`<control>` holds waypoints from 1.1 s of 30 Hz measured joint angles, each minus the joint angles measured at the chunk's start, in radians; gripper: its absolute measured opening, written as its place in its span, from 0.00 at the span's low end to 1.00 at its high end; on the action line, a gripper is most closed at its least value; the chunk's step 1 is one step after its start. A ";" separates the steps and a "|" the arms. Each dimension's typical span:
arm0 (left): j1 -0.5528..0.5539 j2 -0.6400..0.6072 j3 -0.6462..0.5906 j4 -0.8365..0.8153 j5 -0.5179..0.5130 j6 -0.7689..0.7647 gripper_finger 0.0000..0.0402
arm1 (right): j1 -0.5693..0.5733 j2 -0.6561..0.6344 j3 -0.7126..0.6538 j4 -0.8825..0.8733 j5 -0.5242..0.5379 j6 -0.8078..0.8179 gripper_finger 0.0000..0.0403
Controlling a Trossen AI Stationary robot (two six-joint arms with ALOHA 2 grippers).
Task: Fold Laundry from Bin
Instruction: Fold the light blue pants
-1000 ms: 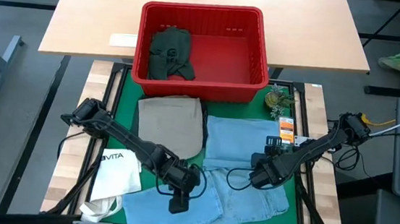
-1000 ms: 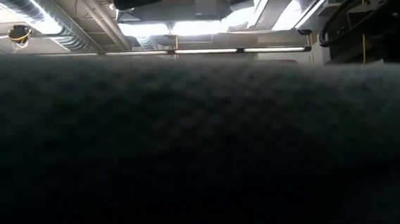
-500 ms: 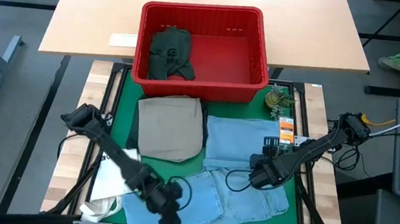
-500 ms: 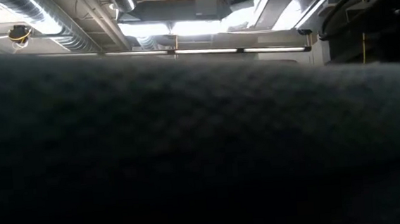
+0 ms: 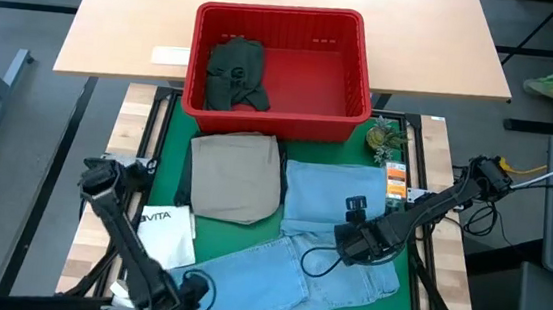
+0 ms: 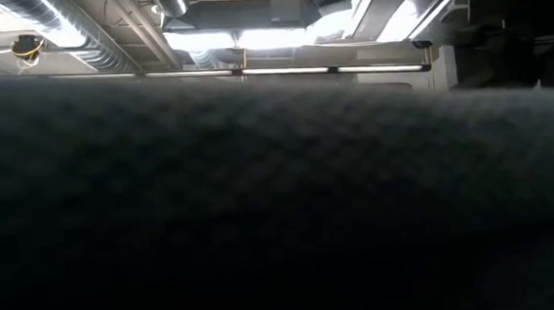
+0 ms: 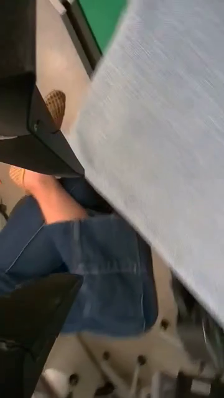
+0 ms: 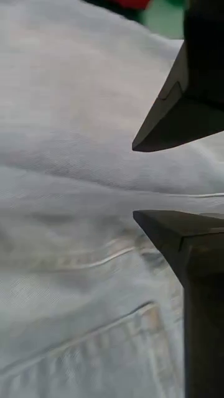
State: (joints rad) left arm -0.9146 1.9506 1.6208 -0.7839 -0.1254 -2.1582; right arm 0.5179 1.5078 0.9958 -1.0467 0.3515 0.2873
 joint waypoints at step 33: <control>-0.139 0.155 -0.027 -0.152 0.012 -0.166 0.64 | 0.000 0.000 0.000 0.137 -0.003 -0.113 0.41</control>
State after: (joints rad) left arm -1.0538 2.1052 1.5939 -0.9361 -0.1137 -2.3238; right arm 0.5179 1.5078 0.9962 -0.9096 0.3481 0.1738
